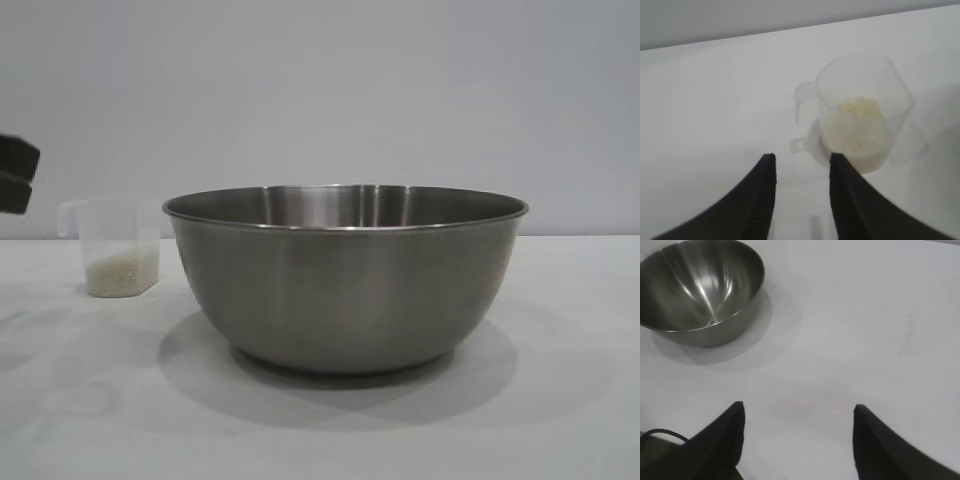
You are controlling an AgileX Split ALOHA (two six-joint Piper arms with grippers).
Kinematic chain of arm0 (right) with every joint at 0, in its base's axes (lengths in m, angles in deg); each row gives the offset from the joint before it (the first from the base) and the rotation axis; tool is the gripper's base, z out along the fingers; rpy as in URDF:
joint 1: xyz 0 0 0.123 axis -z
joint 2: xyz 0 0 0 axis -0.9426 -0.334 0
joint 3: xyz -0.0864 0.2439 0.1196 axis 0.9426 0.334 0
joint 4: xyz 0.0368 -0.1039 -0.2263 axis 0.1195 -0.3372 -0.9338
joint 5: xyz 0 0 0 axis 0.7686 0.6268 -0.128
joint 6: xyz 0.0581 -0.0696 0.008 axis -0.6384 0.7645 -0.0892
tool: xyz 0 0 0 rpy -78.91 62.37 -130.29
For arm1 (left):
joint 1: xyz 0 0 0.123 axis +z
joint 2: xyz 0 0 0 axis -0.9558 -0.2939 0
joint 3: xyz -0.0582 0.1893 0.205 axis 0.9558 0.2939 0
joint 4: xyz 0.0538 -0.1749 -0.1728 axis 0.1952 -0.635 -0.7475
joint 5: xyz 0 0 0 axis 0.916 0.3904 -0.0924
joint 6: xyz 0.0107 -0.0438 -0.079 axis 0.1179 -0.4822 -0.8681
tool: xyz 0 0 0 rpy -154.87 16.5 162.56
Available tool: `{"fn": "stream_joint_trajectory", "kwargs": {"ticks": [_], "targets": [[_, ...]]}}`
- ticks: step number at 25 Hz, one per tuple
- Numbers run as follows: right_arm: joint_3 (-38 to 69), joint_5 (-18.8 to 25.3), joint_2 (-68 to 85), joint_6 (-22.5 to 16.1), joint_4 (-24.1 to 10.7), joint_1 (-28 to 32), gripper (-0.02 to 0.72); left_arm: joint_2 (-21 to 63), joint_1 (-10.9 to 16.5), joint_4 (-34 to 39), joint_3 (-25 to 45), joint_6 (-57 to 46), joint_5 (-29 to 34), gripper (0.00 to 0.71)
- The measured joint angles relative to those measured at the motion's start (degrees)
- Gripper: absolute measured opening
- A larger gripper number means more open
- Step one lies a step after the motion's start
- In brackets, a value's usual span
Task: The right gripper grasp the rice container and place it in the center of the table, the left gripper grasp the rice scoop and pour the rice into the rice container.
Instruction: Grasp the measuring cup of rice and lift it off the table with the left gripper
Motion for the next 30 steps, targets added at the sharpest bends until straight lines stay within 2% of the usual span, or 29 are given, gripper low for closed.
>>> {"fn": "stream_joint_trajectory", "kwargs": {"ticks": [5, 10, 18, 30], "targets": [[0.00, 0.00, 0.00, 0.00, 0.00, 0.00, 0.433, -7.37, 0.00, 0.18, -0.19, -0.66, -2.17, 0.218], [0.00, -0.09, 0.00, 0.00, 0.00, 0.00, 0.433, -11.64, 0.00, -1.25, -3.68, -1.05, -2.30, 0.218], [0.00, -0.09, 0.00, 0.00, 0.00, 0.00, 0.433, -14.74, 0.00, -4.23, -11.38, -1.05, -2.43, 0.218], [0.00, -0.09, 0.00, 0.00, 0.00, 0.00, 0.433, -16.23, 0.11, -4.35, -17.42, 1.61, -2.43, 0.218]]}}
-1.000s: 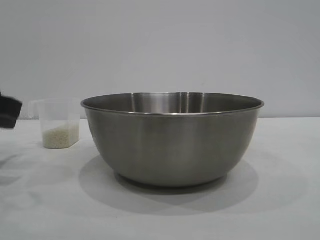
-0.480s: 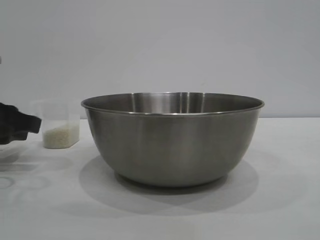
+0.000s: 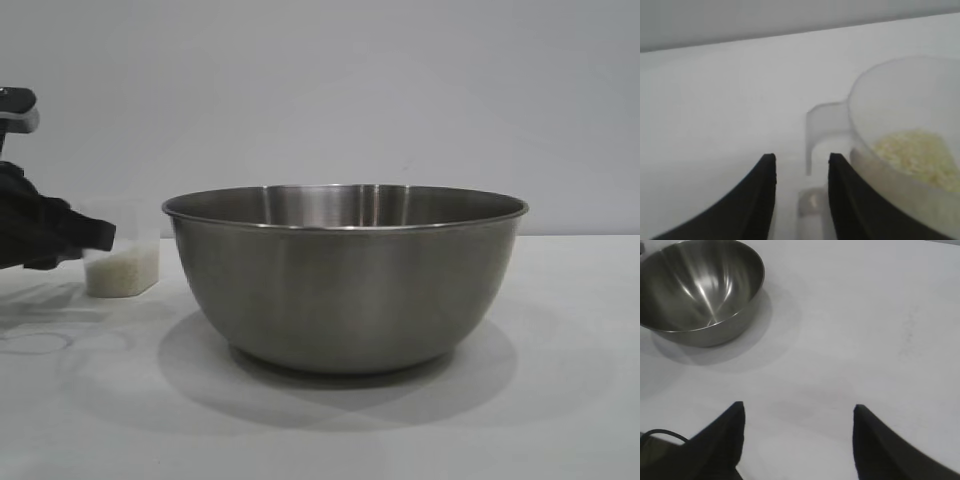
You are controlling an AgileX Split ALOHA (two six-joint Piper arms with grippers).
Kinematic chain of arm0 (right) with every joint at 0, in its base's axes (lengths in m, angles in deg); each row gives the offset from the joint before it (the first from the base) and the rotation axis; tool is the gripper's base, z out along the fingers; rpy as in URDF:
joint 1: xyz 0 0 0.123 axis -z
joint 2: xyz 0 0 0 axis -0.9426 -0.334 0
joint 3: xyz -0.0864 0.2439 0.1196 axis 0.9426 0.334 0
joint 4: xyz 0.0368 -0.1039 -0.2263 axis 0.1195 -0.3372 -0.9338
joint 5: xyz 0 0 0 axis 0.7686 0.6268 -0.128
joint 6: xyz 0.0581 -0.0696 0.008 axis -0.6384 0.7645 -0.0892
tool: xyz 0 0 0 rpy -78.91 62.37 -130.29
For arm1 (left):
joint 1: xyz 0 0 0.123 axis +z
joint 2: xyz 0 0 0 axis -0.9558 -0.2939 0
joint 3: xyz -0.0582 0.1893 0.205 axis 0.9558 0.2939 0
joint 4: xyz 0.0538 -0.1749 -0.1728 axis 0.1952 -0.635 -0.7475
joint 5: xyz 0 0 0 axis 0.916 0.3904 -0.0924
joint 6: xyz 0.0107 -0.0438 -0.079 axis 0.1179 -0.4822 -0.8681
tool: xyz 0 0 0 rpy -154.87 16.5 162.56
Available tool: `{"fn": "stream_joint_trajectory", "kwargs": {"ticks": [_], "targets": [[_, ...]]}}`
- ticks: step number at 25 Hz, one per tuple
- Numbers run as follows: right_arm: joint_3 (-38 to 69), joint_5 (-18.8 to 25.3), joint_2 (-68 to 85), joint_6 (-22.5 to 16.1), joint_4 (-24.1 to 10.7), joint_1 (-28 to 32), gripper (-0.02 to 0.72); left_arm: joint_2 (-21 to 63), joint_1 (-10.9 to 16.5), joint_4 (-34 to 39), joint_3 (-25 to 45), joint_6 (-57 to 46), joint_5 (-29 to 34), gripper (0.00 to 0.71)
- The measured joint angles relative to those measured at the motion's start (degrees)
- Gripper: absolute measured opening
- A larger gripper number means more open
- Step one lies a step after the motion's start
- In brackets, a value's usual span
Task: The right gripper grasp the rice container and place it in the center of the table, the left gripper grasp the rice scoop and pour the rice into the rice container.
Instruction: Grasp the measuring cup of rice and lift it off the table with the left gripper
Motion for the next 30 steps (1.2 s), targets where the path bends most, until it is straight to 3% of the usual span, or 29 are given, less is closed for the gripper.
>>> {"fn": "stream_joint_trajectory", "kwargs": {"ticks": [5, 6, 9, 18, 30], "targets": [[0.00, 0.00, 0.00, 0.00, 0.00, 0.00, 0.433, 0.00, 0.00, -0.09, -1.31, 0.09, 0.00, 0.218], [0.00, 0.00, 0.00, 0.00, 0.00, 0.00, 0.433, 0.00, 0.12, -0.09, -1.30, 0.09, 0.00, 0.130], [0.00, 0.00, 0.00, 0.00, 0.00, 0.00, 0.433, 0.00, 0.87, 0.24, -1.30, 0.09, 0.00, 0.000], [0.00, 0.00, 0.00, 0.09, 0.00, 0.00, 0.433, 2.91, 2.00, 5.00, -1.30, 0.60, 0.46, 0.000], [0.00, 0.00, 0.00, 0.09, 0.00, 0.00, 0.433, 17.63, 1.86, 31.26, -1.30, 26.67, 0.46, 0.000]]}}
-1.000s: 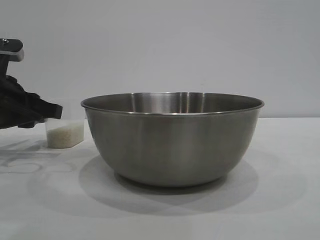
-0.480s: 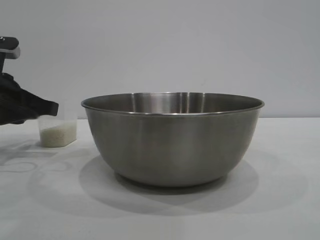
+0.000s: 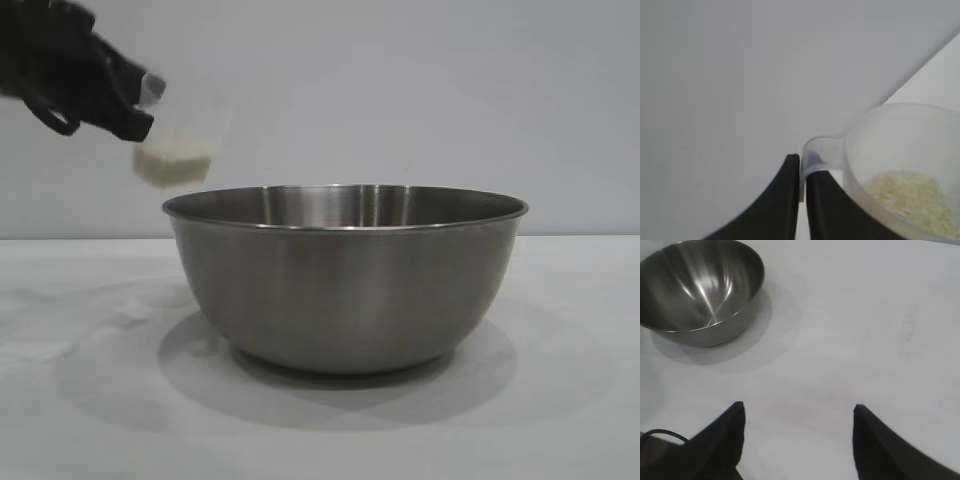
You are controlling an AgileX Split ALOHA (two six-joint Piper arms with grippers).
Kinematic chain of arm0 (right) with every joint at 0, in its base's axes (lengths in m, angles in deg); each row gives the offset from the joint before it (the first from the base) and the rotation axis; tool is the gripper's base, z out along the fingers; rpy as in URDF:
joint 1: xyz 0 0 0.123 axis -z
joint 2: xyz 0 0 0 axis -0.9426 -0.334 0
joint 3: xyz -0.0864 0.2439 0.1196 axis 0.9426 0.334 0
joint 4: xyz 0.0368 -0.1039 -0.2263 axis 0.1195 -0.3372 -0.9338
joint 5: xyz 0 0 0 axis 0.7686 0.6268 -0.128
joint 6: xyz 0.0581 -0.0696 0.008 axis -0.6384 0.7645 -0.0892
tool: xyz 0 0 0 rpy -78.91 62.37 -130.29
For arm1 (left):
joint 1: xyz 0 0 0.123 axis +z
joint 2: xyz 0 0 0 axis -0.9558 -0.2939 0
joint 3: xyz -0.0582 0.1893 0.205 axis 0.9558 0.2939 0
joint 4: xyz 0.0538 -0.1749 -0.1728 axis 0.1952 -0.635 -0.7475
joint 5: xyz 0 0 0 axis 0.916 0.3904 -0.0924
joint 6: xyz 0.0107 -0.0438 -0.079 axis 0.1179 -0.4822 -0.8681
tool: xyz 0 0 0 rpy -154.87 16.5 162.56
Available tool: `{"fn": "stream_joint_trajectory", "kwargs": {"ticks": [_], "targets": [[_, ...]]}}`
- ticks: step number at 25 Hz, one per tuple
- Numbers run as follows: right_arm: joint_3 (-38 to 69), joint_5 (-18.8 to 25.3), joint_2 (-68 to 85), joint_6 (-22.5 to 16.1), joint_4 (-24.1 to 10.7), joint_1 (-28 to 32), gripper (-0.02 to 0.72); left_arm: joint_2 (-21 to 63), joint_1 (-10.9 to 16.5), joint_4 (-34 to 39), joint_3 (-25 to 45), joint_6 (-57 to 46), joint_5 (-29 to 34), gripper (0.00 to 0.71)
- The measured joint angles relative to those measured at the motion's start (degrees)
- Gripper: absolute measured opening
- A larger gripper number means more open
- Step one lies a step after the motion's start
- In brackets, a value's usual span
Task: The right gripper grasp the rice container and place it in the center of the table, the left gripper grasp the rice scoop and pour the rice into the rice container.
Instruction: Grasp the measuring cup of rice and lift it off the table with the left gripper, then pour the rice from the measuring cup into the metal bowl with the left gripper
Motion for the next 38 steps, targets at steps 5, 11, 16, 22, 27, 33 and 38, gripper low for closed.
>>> {"fn": "stream_joint_trajectory", "kwargs": {"ticks": [5, 11, 16, 22, 27, 33, 38], "targets": [[0.00, 0.00, 0.00, 0.00, 0.00, 0.00, 0.433, 3.70, -3.52, 5.94, 0.00, 16.81, 0.00, 0.000], [0.00, 0.00, 0.00, 0.00, 0.00, 0.00, 0.433, 4.20, -8.49, 13.43, 0.00, 32.24, 4.79, 0.000], [0.00, 0.00, 0.00, 0.00, 0.00, 0.00, 0.433, 4.20, -9.31, 16.38, 0.00, 40.41, 8.15, 0.000], [0.00, 0.00, 0.00, 0.00, 0.00, 0.00, 0.433, 5.65, -9.35, 23.42, -1.96, 46.23, 12.19, 0.000], [0.00, 0.00, 0.00, 0.00, 0.00, 0.00, 0.433, 6.45, -9.35, 27.36, -6.74, 48.63, 13.53, 0.000], [0.00, 0.00, 0.00, 0.00, 0.00, 0.00, 0.433, 6.45, -9.35, 34.13, -10.28, 48.85, 17.25, 0.000], [0.00, 0.00, 0.00, 0.00, 0.00, 0.00, 0.433, 6.45, -9.35, 37.35, -12.65, 48.99, 18.37, 0.000]]}}
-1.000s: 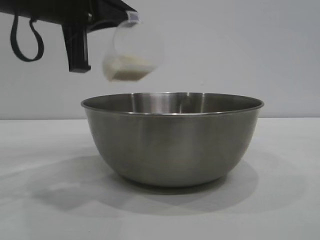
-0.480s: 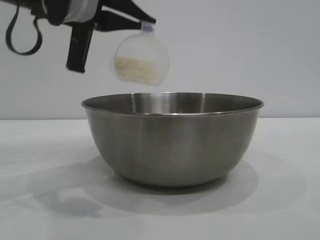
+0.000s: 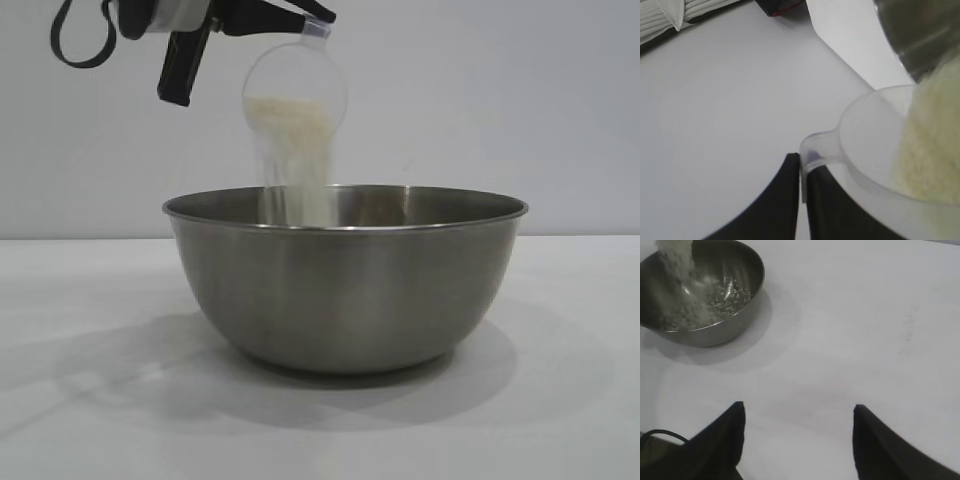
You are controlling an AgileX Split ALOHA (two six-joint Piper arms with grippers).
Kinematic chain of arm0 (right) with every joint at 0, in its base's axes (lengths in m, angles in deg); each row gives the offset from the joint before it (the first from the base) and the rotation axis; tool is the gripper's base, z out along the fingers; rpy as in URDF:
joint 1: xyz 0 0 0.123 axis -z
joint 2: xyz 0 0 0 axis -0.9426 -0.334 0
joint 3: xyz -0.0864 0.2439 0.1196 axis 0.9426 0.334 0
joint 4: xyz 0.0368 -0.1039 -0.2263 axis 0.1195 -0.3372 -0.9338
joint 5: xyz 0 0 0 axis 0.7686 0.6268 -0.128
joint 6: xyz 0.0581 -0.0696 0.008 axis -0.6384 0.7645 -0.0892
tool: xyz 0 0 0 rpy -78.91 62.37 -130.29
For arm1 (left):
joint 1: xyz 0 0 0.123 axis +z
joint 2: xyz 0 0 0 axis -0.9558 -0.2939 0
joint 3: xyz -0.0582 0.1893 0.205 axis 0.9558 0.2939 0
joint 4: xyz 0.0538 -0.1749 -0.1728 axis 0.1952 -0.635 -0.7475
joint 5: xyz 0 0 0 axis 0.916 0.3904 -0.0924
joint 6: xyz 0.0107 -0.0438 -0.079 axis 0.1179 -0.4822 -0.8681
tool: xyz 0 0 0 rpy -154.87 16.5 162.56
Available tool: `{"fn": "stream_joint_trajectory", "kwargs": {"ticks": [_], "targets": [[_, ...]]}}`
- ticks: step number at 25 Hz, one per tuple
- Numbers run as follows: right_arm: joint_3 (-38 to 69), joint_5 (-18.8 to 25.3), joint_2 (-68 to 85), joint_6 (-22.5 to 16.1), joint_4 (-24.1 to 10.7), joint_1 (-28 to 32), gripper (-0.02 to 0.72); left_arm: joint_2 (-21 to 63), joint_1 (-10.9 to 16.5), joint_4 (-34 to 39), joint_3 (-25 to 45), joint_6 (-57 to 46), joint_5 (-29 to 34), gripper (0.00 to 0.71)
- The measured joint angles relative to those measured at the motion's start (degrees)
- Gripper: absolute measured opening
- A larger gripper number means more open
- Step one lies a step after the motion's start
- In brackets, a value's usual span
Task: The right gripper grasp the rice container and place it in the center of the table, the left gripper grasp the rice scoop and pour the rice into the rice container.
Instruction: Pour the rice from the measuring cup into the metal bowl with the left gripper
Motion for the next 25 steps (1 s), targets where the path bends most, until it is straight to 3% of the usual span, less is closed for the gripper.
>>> {"fn": "stream_joint_trajectory", "kwargs": {"ticks": [13, 22, 25], "targets": [[0.00, -0.13, 0.00, 0.00, 0.00, 0.00, 0.433, 4.87, 0.00, 10.79, -3.85, 0.64, 2.66, 0.000], [0.00, -0.13, 0.00, 0.00, 0.00, 0.00, 0.433, 5.58, 0.00, 12.86, -3.94, 0.05, 4.27, 0.000], [0.00, -0.13, 0.00, 0.00, -0.02, 0.00, 0.433, 5.01, 0.00, 12.18, -3.94, -6.61, 4.27, 0.000]]}}
